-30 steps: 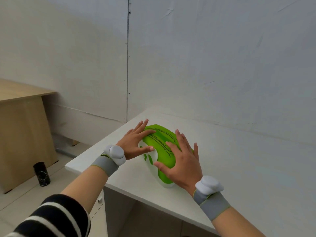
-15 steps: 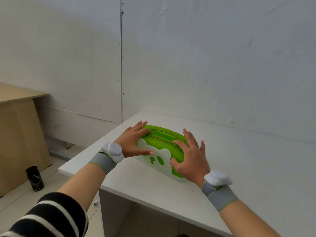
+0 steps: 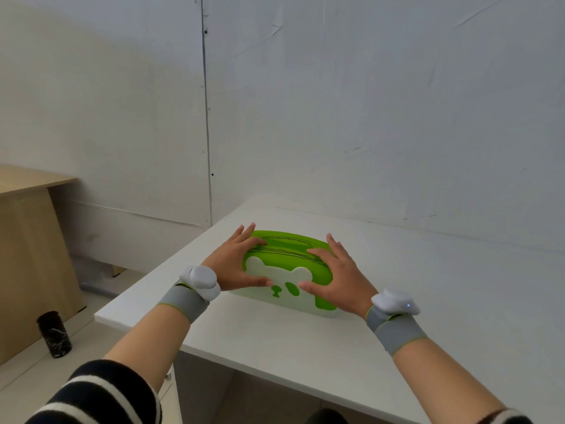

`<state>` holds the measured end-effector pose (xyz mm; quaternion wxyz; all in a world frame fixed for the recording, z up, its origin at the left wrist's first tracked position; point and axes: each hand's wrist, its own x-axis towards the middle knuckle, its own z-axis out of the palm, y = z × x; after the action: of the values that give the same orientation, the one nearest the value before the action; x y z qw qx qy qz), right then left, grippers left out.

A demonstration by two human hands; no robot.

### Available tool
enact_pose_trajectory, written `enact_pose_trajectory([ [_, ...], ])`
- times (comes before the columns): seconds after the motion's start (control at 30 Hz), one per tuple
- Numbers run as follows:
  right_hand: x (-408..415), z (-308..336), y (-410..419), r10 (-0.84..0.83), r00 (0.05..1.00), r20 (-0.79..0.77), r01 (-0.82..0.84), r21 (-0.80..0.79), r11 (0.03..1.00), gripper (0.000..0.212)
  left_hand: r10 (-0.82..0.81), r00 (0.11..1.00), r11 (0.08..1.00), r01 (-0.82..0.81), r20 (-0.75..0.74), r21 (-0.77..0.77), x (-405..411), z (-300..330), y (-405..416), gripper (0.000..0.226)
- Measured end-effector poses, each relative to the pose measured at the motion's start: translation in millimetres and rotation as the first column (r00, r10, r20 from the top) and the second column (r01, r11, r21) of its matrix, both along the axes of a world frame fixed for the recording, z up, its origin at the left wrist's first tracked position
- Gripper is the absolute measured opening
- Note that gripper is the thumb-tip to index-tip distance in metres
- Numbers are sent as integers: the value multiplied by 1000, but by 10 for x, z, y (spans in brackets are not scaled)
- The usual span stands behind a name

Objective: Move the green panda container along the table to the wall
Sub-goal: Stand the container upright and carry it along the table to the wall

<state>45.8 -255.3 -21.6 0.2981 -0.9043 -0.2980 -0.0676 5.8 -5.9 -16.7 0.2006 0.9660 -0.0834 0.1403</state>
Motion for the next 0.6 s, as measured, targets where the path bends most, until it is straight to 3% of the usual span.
enact_pose_trajectory([
  [0.2, 9, -35, 48, -33, 999, -6, 34, 40, 999, 84, 48, 999, 999, -47, -22, 18, 11, -36, 5, 95],
  [0.6, 135, -29, 55, -38, 999, -11, 38, 24, 999, 80, 49, 999, 998, -50, 13, 28, 111, 30, -15, 88],
])
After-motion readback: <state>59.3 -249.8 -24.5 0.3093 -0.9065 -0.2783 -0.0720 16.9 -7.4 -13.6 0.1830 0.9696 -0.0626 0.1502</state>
